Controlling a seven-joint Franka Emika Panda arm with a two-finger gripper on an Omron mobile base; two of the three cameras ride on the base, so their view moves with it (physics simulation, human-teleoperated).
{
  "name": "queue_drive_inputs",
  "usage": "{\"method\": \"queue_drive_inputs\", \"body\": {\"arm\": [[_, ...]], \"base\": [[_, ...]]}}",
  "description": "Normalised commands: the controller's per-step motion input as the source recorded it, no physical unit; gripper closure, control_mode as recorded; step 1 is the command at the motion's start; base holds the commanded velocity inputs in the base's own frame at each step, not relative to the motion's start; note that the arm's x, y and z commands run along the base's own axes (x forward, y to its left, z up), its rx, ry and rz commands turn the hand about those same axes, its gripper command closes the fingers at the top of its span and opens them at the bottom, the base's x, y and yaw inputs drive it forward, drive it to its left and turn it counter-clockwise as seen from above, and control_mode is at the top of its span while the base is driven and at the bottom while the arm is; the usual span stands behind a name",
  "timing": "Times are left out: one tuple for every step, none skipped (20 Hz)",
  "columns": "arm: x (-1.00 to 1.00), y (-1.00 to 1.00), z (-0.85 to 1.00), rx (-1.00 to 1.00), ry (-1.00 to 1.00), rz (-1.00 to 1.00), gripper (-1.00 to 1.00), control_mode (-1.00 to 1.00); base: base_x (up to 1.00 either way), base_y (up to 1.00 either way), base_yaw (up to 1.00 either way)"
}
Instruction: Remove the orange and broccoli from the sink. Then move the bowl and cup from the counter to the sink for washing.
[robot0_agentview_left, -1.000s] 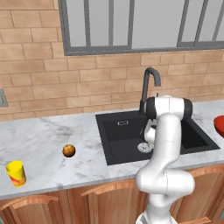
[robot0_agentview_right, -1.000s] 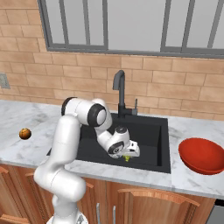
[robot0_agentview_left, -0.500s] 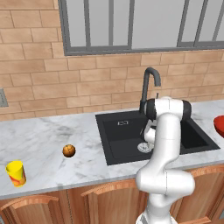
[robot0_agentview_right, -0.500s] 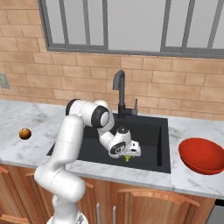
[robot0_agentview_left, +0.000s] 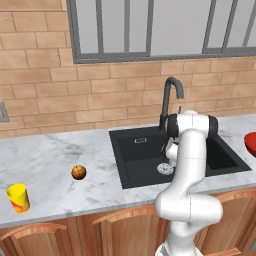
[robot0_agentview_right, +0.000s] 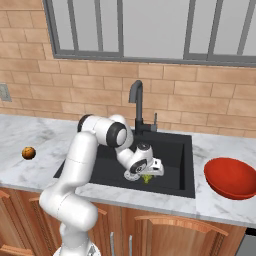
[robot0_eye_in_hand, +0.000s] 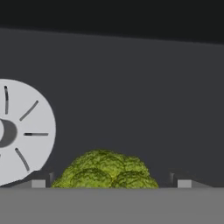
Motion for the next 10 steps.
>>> {"method": "queue_drive_inputs", "body": {"arm": [[0.0, -0.04, -0.15, 0.02, 0.0, 0.0, -1.0, -1.0], [-0.01, -0.02, -0.15, 0.03, 0.0, 0.0, -1.0, -1.0], [-0.01, 0.0, -0.16, 0.02, 0.0, 0.0, -1.0, -1.0], [-0.07, 0.0, -0.18, 0.02, 0.03, 0.0, -1.0, -1.0], [-0.06, 0.0, -0.17, 0.02, 0.03, 0.0, -1.0, -1.0], [-0.1, 0.0, -0.17, 0.03, 0.05, 0.0, -1.0, -1.0], [-0.11, 0.0, -0.18, 0.03, 0.05, 0.0, -1.0, -1.0], [-0.09, 0.0, -0.18, 0.03, 0.07, 0.0, -1.0, -1.0], [-0.1, 0.0, -0.18, 0.03, 0.07, 0.0, -1.0, -1.0], [-0.08, 0.0, -0.17, 0.04, 0.06, 0.0, -1.0, -1.0]], "base": [[0.0, 0.0, 0.0], [0.0, 0.0, 0.0], [0.0, 0.0, 0.0], [0.0, 0.0, 0.0], [0.0, 0.0, 0.0], [0.0, 0.0, 0.0], [0.0, 0.0, 0.0], [0.0, 0.0, 0.0], [0.0, 0.0, 0.0], [0.0, 0.0, 0.0]]}}
